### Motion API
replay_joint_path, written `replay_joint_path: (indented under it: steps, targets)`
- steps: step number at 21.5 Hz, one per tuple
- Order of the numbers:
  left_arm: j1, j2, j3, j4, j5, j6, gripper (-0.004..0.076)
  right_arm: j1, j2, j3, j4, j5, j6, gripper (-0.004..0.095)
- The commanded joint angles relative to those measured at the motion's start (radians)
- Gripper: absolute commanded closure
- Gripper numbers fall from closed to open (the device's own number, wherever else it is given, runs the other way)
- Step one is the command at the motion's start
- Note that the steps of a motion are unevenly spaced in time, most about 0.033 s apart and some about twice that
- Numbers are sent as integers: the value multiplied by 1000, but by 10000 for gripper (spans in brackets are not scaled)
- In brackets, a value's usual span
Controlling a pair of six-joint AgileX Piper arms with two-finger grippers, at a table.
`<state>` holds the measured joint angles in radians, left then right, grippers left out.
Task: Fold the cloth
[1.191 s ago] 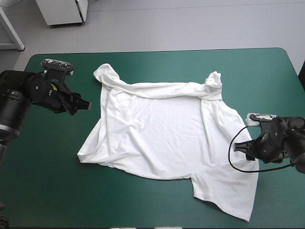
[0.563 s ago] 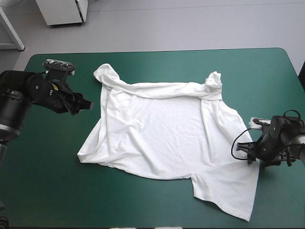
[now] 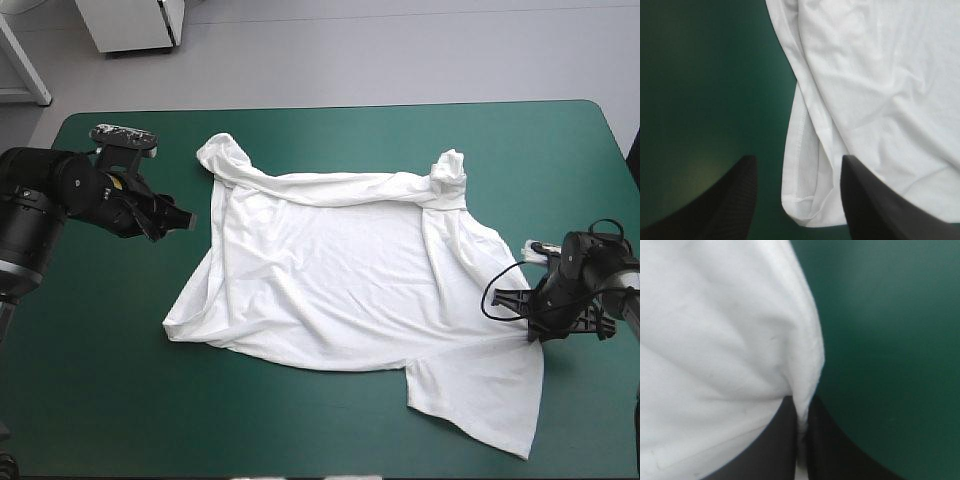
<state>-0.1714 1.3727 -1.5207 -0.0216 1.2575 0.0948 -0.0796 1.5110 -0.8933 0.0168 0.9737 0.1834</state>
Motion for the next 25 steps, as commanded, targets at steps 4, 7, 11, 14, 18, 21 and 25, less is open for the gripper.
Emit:
replay_joint_path:
  steps: [4,7,11,14,18,21,25]
  targets:
    - [-5,-32,-22,-14,26,-6,353,-141,57,-173,-245,-36,79,925]
    - [-5,-30,-22,-14,16,-6,353,-231,156,-347,-233,-43,51,924]
    - [-5,-30,-22,-2,14,-6,353,-268,348,-657,-247,-35,51,924]
    - [-5,-30,-22,-2,14,-6,353,-268,555,-1027,-282,34,33,923]
    - [-5,-30,-22,-2,14,-6,353,-270,747,-1376,-278,123,-16,922]
    - [-5,-30,-22,-2,14,-6,353,-270,862,-1580,-278,193,-76,922]
    - [-5,-30,-22,0,5,-6,353,-271,962,-1746,-217,275,-85,922]
